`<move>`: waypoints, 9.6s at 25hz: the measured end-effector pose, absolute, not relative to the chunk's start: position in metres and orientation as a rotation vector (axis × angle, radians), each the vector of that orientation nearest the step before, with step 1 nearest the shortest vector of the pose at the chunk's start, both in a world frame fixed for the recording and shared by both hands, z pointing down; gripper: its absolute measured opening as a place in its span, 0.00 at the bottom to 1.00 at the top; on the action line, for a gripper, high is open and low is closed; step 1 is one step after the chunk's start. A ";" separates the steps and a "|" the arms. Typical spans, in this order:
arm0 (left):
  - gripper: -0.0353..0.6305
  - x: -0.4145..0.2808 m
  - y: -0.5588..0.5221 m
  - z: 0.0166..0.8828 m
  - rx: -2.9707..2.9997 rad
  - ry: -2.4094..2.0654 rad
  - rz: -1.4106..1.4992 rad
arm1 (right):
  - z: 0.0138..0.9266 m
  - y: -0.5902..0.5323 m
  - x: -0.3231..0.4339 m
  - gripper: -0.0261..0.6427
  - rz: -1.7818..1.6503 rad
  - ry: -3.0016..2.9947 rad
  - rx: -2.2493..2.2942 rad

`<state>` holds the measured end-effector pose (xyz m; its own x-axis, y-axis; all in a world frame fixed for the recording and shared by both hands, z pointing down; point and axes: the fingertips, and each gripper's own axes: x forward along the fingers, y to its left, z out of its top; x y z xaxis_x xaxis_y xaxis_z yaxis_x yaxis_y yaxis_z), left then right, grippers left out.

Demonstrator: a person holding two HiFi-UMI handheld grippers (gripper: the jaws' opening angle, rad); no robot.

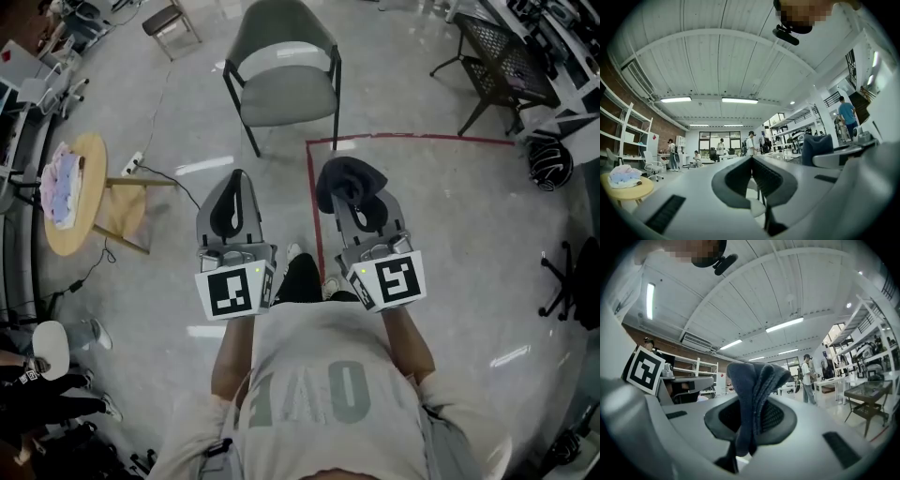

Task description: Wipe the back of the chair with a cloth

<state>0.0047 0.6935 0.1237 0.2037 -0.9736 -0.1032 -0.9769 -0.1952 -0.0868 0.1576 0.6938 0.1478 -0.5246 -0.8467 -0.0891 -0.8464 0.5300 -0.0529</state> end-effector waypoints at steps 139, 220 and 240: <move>0.08 -0.087 -0.171 0.403 -2.606 1.828 -0.041 | 0.429 -0.244 0.028 0.13 -0.169 2.752 -1.946; 0.08 -0.159 -0.120 0.448 -2.375 2.142 -0.153 | 0.499 -0.229 -0.039 0.13 -0.269 2.938 -1.726; 0.08 -0.081 -0.139 0.453 -2.557 1.916 -0.159 | 0.493 -0.211 0.090 0.13 -0.308 2.636 -2.175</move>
<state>-0.0811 -0.1394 0.4532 0.2782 -0.9537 0.1143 -0.9595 -0.2815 -0.0131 0.0905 -0.2114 0.4933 -0.1714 -0.9280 0.3309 -0.9792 0.1974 0.0464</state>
